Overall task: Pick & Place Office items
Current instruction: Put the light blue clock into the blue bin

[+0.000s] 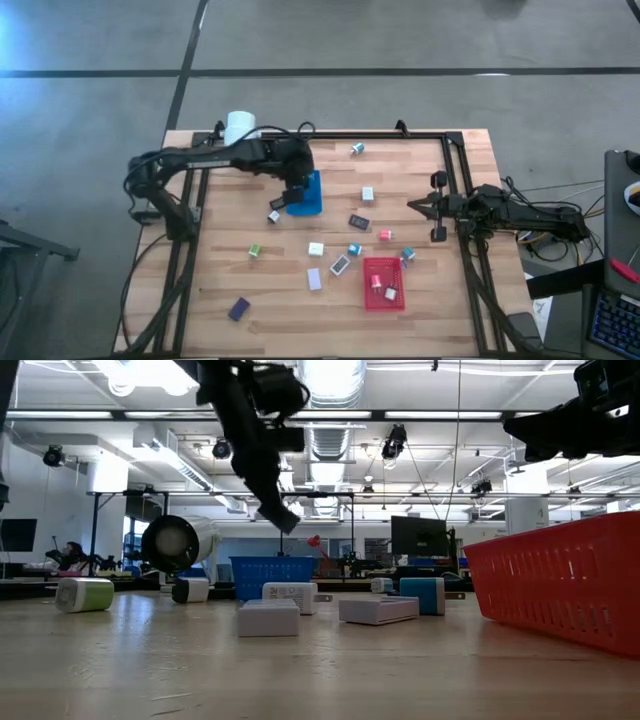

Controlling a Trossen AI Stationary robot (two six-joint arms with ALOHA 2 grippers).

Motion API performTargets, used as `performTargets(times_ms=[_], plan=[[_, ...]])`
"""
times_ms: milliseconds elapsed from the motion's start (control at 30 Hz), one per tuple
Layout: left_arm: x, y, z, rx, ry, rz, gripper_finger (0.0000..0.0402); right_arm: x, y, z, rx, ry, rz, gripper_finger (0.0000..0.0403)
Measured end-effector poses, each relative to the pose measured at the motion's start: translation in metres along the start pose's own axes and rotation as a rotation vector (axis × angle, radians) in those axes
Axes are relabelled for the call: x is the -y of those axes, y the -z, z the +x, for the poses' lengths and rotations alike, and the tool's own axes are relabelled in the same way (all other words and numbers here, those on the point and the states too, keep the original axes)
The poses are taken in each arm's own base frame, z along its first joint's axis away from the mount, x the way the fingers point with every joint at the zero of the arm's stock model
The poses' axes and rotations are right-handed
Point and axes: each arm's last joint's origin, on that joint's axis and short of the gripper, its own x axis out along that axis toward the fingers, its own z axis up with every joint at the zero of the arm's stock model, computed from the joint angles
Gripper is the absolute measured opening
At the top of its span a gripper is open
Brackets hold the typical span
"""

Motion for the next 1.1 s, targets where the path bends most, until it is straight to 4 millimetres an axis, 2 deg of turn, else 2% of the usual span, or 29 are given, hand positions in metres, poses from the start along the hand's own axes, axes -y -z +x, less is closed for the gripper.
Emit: performTargets(times_ms=[333, 500, 1100], plan=[[0.003, 0.001, 0.049, -0.073, 0.055, -0.01, 0.0058, 0.0, 0.0, 0.0, 0.001, 0.0, -0.001, 0.0008], [0.003, 0.001, 0.064, -0.089, 0.054, -0.048, 0.0058, 0.0, 0.0, 0.0, 0.002, 0.0, -0.001, 0.0008], [0.005, 0.005, 0.085, -0.078, 0.057, -0.126, 0.0058, 0.0, 0.0, 0.0, 0.002, 0.0, 0.001, 0.0008]])
